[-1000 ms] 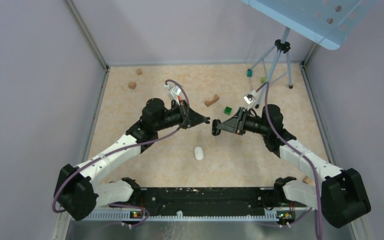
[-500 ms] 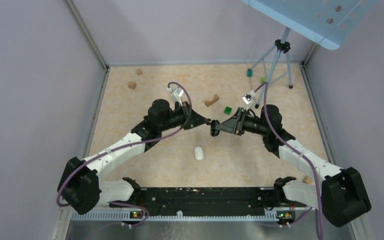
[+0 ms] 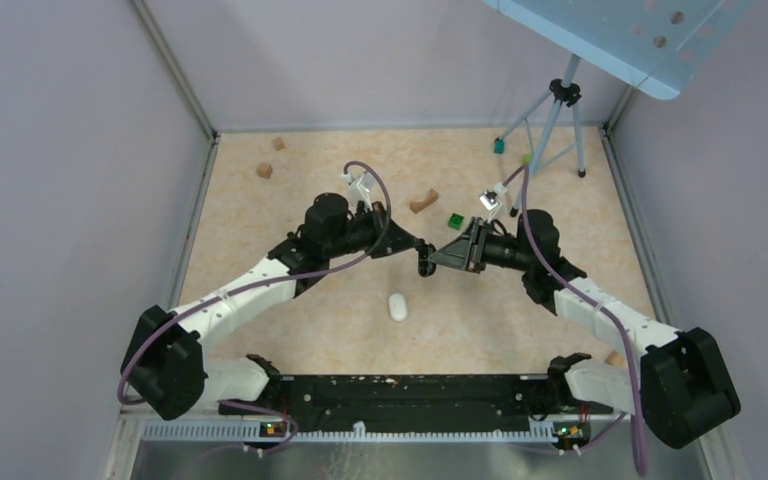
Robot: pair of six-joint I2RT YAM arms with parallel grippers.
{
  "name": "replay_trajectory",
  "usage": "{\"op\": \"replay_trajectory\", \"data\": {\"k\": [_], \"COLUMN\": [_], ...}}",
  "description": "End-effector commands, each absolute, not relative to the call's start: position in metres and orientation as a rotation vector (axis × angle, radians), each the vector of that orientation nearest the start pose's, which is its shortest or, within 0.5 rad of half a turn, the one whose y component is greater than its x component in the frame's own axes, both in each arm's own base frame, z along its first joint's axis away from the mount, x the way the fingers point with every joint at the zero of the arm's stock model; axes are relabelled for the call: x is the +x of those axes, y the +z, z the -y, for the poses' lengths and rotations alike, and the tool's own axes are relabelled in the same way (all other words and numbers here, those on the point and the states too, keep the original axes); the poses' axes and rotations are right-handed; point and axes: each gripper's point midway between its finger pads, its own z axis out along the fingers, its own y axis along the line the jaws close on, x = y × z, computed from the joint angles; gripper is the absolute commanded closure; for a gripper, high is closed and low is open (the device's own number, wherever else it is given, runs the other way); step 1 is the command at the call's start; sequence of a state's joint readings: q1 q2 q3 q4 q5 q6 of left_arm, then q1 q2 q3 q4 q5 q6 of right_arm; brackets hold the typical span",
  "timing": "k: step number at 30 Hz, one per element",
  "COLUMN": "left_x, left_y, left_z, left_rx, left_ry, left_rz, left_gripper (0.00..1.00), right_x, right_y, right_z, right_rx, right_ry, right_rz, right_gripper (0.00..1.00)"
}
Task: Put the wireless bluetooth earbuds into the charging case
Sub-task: Insert the left earbud into the left side groove of the charging case.
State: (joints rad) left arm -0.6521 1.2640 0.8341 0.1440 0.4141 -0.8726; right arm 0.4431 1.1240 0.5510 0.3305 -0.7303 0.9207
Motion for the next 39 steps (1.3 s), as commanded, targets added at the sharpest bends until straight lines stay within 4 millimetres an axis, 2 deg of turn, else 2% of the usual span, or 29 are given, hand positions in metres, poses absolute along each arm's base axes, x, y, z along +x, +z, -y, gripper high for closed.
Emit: {"op": "replay_trajectory", "data": {"k": [1,8,22,31,39], "left_x": [0.255,0.253,0.25,0.25,0.253], "left_y": [0.244,0.229,0.231,0.212,0.221], "left_z": [0.324,0.328,0.33,0.326,0.334], "left_rx": [0.161,0.164,0.201,0.171,0.161], "left_ry": [-1.367,-1.363,-1.334,-1.267,-1.28], "left_rz": [-2.069,-2.145,-2.157,-2.253,-2.203], "left_gripper": [1.0,1.0,1.0,1.0,1.0], "right_x": [0.228,0.227,0.227,0.225,0.223], "right_y": [0.229,0.229,0.229,0.229,0.231], "right_z": [-0.27,-0.269,-0.269,-0.268,-0.268], "right_rx": [-0.183,-0.179,-0.176,-0.179,-0.188], "right_ry": [1.588,1.587,1.585,1.584,1.591], "right_rz": [-1.959,-1.955,-1.947,-1.949,-1.947], "right_gripper": [1.0,1.0,1.0,1.0,1.0]}}
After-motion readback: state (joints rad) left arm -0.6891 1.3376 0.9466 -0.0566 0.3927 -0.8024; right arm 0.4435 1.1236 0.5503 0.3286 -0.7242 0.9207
